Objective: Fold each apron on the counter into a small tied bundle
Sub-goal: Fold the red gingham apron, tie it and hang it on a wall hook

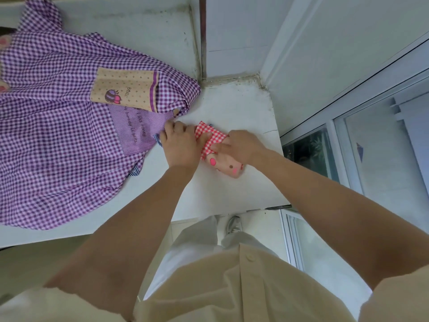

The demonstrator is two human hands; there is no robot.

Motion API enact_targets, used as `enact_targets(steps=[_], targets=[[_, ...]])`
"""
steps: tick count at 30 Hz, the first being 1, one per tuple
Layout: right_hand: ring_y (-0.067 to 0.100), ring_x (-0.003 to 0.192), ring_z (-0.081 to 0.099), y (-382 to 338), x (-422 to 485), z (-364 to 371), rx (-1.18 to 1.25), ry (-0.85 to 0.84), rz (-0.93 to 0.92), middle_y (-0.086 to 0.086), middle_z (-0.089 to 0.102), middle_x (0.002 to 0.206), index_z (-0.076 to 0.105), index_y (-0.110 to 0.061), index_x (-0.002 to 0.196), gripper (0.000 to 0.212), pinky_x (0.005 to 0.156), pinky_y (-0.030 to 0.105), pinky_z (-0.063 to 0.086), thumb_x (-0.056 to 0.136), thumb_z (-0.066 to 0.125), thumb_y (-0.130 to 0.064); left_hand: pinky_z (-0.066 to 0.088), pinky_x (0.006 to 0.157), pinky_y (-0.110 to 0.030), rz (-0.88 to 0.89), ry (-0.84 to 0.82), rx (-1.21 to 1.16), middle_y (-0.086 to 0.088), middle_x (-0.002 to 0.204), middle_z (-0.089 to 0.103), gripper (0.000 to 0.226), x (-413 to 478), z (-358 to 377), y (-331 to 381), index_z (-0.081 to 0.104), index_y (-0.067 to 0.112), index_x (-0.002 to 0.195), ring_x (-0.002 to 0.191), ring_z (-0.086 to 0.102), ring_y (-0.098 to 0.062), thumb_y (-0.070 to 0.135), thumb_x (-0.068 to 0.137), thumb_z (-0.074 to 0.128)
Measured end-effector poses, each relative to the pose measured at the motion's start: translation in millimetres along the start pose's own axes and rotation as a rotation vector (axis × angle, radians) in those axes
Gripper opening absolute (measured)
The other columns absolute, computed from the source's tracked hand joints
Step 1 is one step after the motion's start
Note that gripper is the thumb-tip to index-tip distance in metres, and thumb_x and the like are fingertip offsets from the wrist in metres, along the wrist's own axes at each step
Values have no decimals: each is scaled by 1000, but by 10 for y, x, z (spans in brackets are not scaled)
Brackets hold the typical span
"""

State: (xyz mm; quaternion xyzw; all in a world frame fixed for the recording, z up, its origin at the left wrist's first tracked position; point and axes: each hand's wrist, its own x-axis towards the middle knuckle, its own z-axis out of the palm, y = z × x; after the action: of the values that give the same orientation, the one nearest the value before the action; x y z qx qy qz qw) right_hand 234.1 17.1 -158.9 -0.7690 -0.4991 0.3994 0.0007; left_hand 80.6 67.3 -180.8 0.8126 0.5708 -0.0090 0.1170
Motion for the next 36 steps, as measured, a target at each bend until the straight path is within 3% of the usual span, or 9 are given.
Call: enact_targets(steps=[5, 8, 10, 13, 20, 24, 27, 31, 36], targets=[[27, 71, 57, 31, -254, 359, 220, 73, 8, 0, 52, 60, 43, -20, 60, 50, 60, 34, 37, 98, 46, -51, 36, 95, -41, -295, 143, -264, -16, 126, 47, 73, -422, 5, 180, 47, 5, 127, 118, 44, -34, 65, 86, 41], [32, 76, 63, 45, -431, 456, 402, 212, 34, 8, 61, 70, 51, -16, 64, 50, 72, 38, 48, 101, 40, -48, 41, 92, -34, -503, -63, -699, -15, 124, 51, 59, -688, -87, 343, 50, 3, 123, 113, 52, -30, 55, 94, 50], [31, 76, 62, 13, -553, 508, 471, 282, 28, 10, 61, 74, 55, -11, 73, 48, 70, 39, 48, 103, 38, -45, 51, 64, -26, -618, -260, -1137, -9, 102, 63, 44, -849, -180, 484, 58, 9, 101, 86, 63, -22, 51, 98, 46], [27, 72, 58, -31, -787, 515, 412, 333, -66, 9, 60, 78, 54, -8, 82, 47, 64, 34, 42, 104, 33, -44, 44, 39, -18, -676, -235, -1415, -8, 88, 66, 36, -1031, -293, 608, 61, 10, 91, 71, 64, -21, 45, 96, 55], [30, 89, 61, 110, -1249, 573, 577, 287, -259, 15, 62, 98, 56, -7, 98, 57, 81, 52, 51, 93, 27, -56, 58, 69, -34, -637, -193, -1572, -5, 88, 74, 41, -1398, -370, 579, 68, 10, 96, 83, 72, -22, 43, 75, 80], [13, 93, 56, 187, -1557, 504, 814, 35, -242, 6, 52, 113, 40, -15, 122, 28, 72, 22, 51, 103, 34, -35, 59, 72, -38, -486, -235, -1680, -13, 97, 73, 45, -1633, -399, 541, 68, 1, 107, 87, 72, -27, 30, 75, 82], [15, 96, 60, 249, -1652, 509, 939, -120, -204, 4, 56, 110, 29, -15, 132, 40, 79, 28, 52, 100, 45, -33, 58, 84, -46, -363, -283, -1722, -22, 110, 69, 55, -1768, -439, 460, 64, -6, 115, 97, 69, -35, 29, 75, 79], [24, 102, 65, 233, -1786, 532, 998, -308, -207, 16, 65, 115, 57, -8, 121, 37, 95, 40, 50, 96, 54, -35, 58, 81, -42, -319, -369, -1695, -18, 100, 70, 45, -1877, -461, 344, 67, 1, 107, 87, 69, -31, 33, 77, 75], [20, 86, 65, 195, -1884, 620, 777, -60, -310, 18, 69, 103, 63, -1, 113, 31, 76, 36, 53, 99, 55, -28, 58, 82, -39, -272, -405, -1684, -17, 112, 70, 49, -2003, -460, 240, 63, 1, 120, 98, 70, -30, 34, 84, 69]])
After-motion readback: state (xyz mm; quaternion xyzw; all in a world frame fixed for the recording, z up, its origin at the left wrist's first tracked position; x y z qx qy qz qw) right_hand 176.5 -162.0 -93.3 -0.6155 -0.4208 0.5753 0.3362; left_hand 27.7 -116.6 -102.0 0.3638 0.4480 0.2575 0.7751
